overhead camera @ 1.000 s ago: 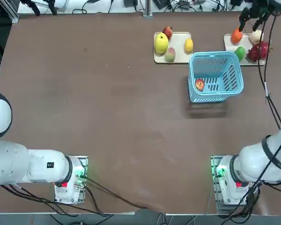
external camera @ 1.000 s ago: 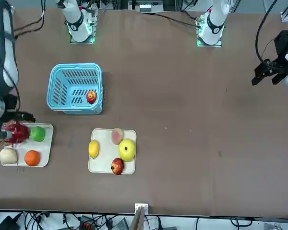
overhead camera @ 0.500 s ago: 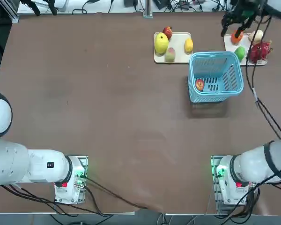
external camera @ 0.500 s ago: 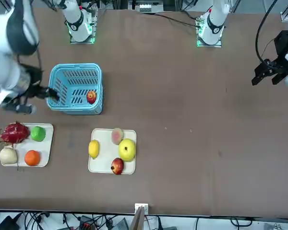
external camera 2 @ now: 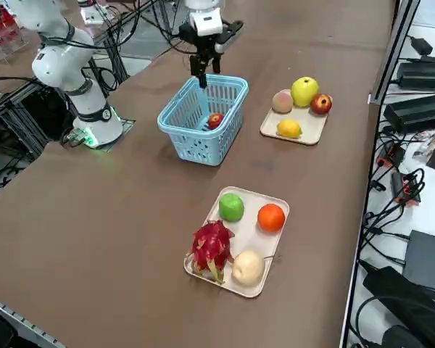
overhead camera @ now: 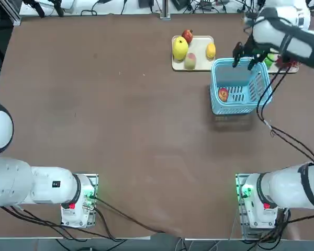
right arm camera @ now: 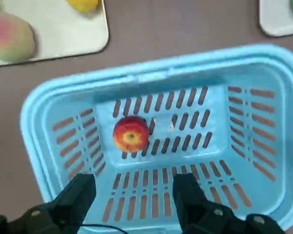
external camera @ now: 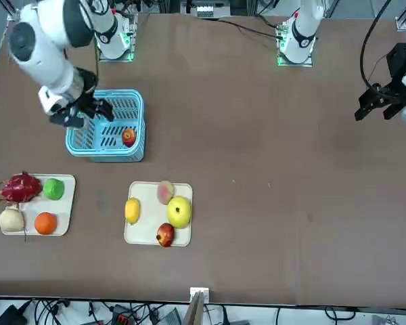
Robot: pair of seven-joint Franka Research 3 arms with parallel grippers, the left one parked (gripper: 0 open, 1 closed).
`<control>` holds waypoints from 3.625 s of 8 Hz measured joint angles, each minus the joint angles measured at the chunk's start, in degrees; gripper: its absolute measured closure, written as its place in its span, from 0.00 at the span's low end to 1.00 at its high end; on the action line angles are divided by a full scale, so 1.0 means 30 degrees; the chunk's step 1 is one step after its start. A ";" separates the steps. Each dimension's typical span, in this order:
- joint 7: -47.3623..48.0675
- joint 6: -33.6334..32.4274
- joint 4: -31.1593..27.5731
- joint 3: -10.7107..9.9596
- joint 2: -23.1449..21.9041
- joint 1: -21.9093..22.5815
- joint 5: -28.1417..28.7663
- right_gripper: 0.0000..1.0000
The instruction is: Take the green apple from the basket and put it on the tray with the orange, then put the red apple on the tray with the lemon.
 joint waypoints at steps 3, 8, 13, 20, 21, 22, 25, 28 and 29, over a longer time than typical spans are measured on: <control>0.0042 0.4220 -0.2805 -0.0015 0.0137 0.0600 0.0011 0.02; 0.0411 0.9452 -0.4382 -0.0024 0.2594 0.1388 0.0679 0.02; 0.1278 1.1200 -0.4480 -0.0043 0.4188 0.1926 0.0997 0.02; 0.1363 1.2119 -0.4806 -0.0154 0.5464 0.2032 0.1017 0.02; 0.1363 1.2244 -0.4804 -0.0154 0.5603 0.2032 0.1028 0.02; 0.1367 1.2350 -0.4806 -0.0153 0.5676 0.2032 0.1039 0.02; 0.1372 1.2954 -0.4808 -0.0127 0.6025 0.2074 0.1069 0.03; 0.1378 1.3008 -0.4810 -0.0130 0.5992 0.2089 0.1070 0.10; 0.1435 1.3004 -0.4821 -0.0132 0.5984 0.2094 0.1071 0.10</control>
